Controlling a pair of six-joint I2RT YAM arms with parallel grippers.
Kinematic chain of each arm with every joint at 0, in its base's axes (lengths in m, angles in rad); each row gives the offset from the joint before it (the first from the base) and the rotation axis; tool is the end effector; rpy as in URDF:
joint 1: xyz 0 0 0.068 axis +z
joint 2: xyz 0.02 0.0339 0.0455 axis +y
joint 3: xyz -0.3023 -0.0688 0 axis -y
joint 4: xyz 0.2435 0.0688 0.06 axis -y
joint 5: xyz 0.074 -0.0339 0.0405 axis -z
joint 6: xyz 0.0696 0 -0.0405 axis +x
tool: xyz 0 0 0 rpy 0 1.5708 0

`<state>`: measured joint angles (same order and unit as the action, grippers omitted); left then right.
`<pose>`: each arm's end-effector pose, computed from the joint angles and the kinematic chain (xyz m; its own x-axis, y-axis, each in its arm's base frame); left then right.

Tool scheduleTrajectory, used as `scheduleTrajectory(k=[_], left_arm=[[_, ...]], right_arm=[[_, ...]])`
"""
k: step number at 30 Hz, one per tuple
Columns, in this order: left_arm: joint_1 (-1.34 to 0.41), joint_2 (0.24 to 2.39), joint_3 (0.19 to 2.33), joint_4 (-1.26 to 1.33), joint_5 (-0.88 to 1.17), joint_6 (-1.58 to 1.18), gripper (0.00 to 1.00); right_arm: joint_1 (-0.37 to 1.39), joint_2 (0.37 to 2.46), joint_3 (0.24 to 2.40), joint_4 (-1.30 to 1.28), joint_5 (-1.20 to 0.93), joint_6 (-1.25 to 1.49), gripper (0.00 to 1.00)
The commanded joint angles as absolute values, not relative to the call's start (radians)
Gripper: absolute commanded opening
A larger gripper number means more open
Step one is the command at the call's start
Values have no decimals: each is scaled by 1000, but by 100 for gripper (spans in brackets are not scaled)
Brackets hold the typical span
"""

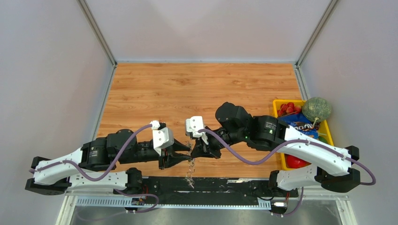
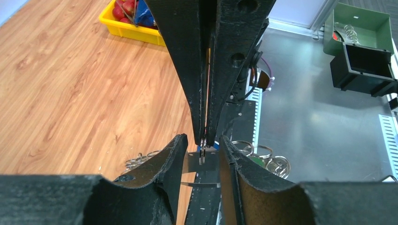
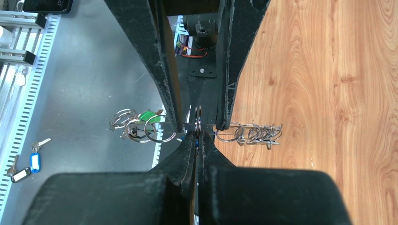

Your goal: Put the keys on the keyring

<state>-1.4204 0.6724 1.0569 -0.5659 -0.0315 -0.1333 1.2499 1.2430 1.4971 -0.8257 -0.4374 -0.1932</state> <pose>0.0213 -0.1262 0.4228 -0.1575 0.1528 -0.9756 0.9713 0.2025 -0.1251 0.0536 0.2546 0.4448 0.0192 -0.4938 -0.8694 -0.9867 -0.1499 0.0634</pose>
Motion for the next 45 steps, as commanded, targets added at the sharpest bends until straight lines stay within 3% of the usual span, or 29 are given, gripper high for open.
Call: scheduleTrajectory(k=[1, 11, 13, 14, 16, 20, 28, 32, 45], left_arm=[[-1422, 680, 1076, -560, -28, -132, 39], [-1422, 681, 1074, -553, -37, -125, 20], [-1421, 683, 1073, -554, -35, -124, 13], [-1422, 684, 1073, -554, -32, -123, 5], [-1422, 688, 1075, -555, -20, -120, 1], [-1422, 683, 1067, -539, -8, -117, 0], [-1422, 644, 1044, -430, 5, -118, 0], [-1422, 635, 1034, -375, 36, -102, 0], [-1422, 578, 996, -228, 72, -63, 0]], right_arm=[[1262, 1240, 1553, -782, -447, -207, 0], [1272, 1237, 1550, -782, -442, -212, 0], [1274, 1236, 1551, -780, -443, -212, 0], [1276, 1237, 1553, -781, -442, -212, 0], [1278, 1237, 1553, -779, -440, -212, 0], [1279, 1233, 1548, -769, -423, -207, 0], [1281, 1139, 1476, -675, -367, -174, 31], [1281, 1077, 1436, -622, -333, -170, 37], [1281, 1068, 1406, -544, -328, -161, 37]])
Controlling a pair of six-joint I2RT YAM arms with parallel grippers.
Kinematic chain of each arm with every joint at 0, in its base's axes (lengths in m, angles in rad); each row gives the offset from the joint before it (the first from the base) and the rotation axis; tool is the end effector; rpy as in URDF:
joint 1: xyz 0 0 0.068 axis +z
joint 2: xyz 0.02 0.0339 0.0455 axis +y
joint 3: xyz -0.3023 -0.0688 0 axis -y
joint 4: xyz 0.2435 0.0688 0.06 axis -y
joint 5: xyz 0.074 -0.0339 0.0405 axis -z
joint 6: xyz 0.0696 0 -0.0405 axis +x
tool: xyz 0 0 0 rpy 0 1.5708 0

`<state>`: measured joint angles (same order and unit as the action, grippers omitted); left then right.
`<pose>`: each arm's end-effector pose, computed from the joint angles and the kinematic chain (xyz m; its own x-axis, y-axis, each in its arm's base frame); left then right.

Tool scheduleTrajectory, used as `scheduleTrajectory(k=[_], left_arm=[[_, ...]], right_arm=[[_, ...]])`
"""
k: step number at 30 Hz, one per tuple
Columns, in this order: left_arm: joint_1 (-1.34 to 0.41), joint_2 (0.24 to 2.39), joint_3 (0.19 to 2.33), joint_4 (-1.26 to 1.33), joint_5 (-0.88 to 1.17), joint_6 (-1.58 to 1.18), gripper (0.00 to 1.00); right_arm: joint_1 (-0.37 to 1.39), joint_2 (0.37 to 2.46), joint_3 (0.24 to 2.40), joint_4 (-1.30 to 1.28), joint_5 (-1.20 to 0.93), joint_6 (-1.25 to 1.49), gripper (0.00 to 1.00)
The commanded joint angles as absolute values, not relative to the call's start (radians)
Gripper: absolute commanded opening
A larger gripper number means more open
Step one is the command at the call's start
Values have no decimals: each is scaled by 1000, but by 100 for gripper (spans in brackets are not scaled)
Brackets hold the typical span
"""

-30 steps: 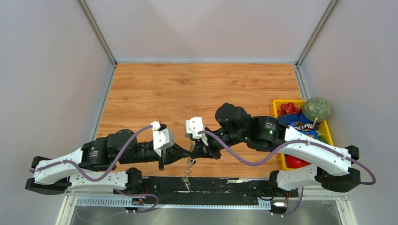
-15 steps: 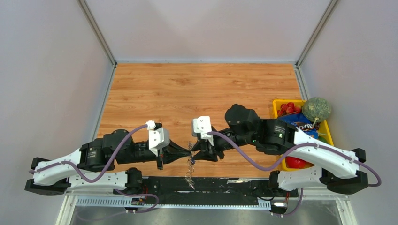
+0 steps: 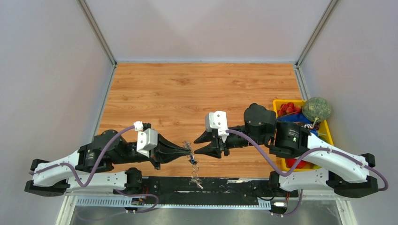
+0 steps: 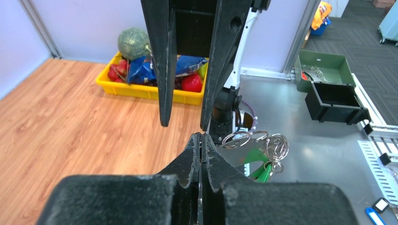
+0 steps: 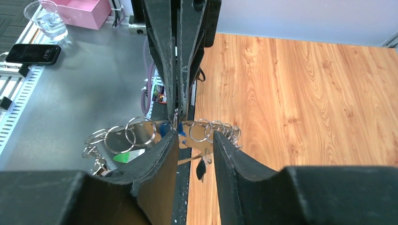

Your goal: Put the keys on the keyring

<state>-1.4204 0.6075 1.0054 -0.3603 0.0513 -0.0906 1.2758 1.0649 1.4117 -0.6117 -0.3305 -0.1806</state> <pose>0.0139 -0.1156 0.4411 -0.0844 -0.0460 -0.9954 0.9915 0.0952 -0.0885 0.0415 0.2143 0.4805 0.1040 -0.2420 -0.9647 -0.9936 -0.0693 -0.0898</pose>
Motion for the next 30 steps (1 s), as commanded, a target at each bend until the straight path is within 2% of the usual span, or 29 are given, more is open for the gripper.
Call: scheduleTrajectory(k=[1, 12, 14, 18, 22, 30], left_arm=[[-1422, 573, 987, -212, 72, -60, 0], [-1422, 537, 930, -102, 90, -34, 0], [-1422, 536, 928, -98, 89, -34, 0], [-1422, 531, 928, -94, 87, -35, 0], [-1422, 522, 927, -86, 80, -35, 0], [-1422, 514, 917, -39, 81, -25, 0]], right_arm=[[1281, 1068, 1404, -539, -337, -160, 37], [1285, 1049, 1378, -465, -401, -153, 37], [1286, 1048, 1377, -462, -409, -153, 31], [1289, 1047, 1367, -463, -431, -153, 13], [1294, 1042, 1350, -461, -456, -149, 0], [1305, 1060, 1315, -430, -481, -137, 0]])
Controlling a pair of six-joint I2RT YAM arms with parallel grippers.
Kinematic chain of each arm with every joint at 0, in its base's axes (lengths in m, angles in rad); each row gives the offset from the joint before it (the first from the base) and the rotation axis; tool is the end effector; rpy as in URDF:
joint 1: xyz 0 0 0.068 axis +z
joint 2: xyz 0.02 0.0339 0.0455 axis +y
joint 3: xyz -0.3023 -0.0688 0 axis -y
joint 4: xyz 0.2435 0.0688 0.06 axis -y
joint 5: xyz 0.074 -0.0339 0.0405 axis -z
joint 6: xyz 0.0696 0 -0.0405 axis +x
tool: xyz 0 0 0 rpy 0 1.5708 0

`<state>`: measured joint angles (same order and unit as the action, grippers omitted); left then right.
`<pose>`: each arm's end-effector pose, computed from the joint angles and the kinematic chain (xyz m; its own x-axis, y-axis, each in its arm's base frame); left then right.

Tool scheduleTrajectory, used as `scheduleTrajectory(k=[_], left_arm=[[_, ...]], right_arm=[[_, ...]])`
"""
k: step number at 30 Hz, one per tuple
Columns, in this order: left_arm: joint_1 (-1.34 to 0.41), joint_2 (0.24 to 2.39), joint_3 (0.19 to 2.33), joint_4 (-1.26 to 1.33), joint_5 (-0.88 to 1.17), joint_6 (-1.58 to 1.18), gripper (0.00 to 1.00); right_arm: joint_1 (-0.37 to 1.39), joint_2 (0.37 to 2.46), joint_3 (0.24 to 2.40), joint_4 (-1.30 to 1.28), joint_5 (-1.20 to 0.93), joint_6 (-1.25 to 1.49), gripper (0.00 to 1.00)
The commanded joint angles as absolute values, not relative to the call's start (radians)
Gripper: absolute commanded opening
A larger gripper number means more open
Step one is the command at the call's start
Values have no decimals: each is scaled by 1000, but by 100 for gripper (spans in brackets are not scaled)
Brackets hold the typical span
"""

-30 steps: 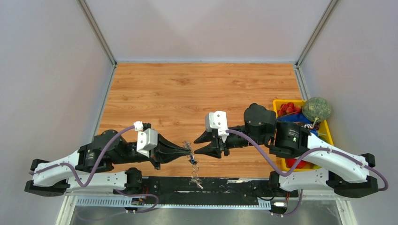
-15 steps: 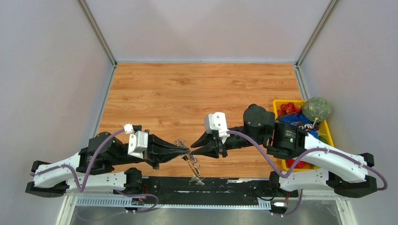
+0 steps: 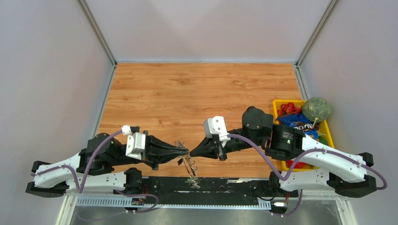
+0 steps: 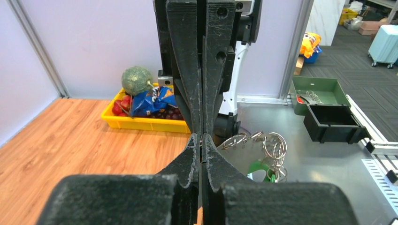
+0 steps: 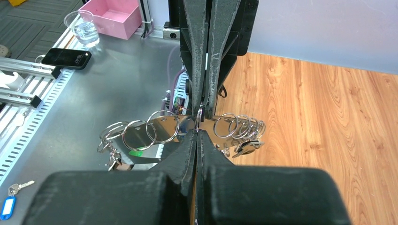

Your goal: Put the keys on the keyring

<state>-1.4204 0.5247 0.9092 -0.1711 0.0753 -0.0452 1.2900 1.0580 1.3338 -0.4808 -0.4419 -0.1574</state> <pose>0.0101 -0.1014 0.4423 -0.0133 -0.2126 -0.9770 0.9973 0.0672 -0.0282 0.0334 0.2232 0.4731 0.0986 -0.1694 -0.9806 -0.9812 -0.1806 -0.0675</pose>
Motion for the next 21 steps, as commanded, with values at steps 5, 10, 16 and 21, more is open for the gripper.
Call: scheduleTrajectory(k=[5, 10, 16, 21], left_arm=[[-1422, 517, 917, -24, 87, -19, 0], [-1422, 518, 917, -22, 90, -20, 0], [-1422, 508, 909, -10, 95, -27, 0], [-1422, 506, 905, -5, 98, -30, 0]], right_arm=[[1314, 1085, 1305, -399, -483, -129, 0], [1321, 1095, 1313, -387, -466, -127, 5], [1321, 1071, 1308, -386, -430, -125, 12], [1322, 1057, 1312, -382, -401, -121, 16]])
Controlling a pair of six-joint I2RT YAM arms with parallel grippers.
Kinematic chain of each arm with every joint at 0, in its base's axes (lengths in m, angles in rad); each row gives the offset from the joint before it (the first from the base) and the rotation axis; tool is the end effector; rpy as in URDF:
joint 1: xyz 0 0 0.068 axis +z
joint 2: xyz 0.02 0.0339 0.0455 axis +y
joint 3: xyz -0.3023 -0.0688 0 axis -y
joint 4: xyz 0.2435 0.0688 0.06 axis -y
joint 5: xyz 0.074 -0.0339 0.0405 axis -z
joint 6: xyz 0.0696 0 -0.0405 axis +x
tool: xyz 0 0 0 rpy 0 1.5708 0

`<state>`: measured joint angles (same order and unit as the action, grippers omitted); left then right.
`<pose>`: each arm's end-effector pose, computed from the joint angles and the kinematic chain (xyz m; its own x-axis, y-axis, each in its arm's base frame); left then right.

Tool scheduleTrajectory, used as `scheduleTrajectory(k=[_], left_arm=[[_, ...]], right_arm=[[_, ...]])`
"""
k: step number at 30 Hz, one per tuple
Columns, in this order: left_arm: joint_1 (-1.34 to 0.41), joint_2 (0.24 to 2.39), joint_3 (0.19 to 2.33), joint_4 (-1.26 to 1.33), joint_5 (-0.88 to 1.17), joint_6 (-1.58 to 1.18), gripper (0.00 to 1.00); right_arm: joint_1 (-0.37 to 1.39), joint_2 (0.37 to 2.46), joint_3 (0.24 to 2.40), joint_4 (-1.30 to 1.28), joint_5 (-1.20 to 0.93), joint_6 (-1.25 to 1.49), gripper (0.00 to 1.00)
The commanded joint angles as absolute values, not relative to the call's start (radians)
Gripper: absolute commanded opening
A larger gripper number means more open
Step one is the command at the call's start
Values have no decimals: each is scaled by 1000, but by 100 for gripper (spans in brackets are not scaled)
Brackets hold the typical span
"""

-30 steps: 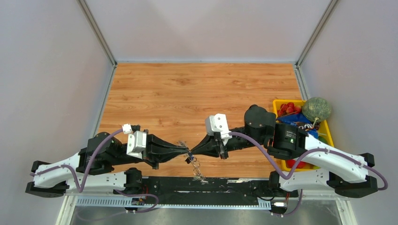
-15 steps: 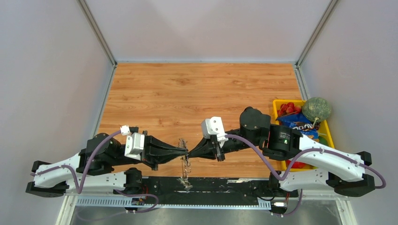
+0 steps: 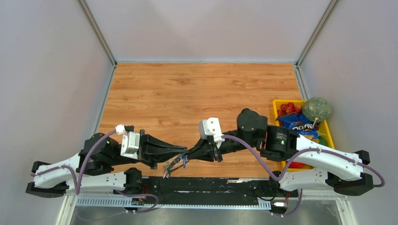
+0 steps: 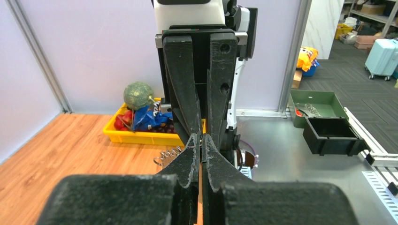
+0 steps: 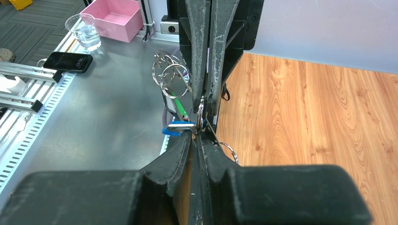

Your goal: Put the keys on the keyring

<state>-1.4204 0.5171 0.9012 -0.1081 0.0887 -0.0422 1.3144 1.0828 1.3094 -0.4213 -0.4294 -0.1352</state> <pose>0.0086 -0.0982 0.4489 -0.0013 -0.2719 -0.9623 0.9984 0.0535 -0.0165 0.0320 0.2364 0.4671 0.0839 -0.1633 -0.9830 -0.9807 -0.1883 -0.0524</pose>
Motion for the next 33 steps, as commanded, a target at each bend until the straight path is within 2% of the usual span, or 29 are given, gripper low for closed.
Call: scheduleTrajectory(k=[1, 18, 33], left_arm=[[-1422, 505, 904, -6, 98, -31, 0], [-1422, 494, 891, -6, 95, -37, 0], [-1422, 480, 876, -6, 87, -33, 0]], right_arm=[[1322, 1054, 1312, -383, -393, -121, 17], [1337, 1025, 1335, -369, -334, -125, 28], [1350, 1063, 1364, -326, -354, -127, 28]])
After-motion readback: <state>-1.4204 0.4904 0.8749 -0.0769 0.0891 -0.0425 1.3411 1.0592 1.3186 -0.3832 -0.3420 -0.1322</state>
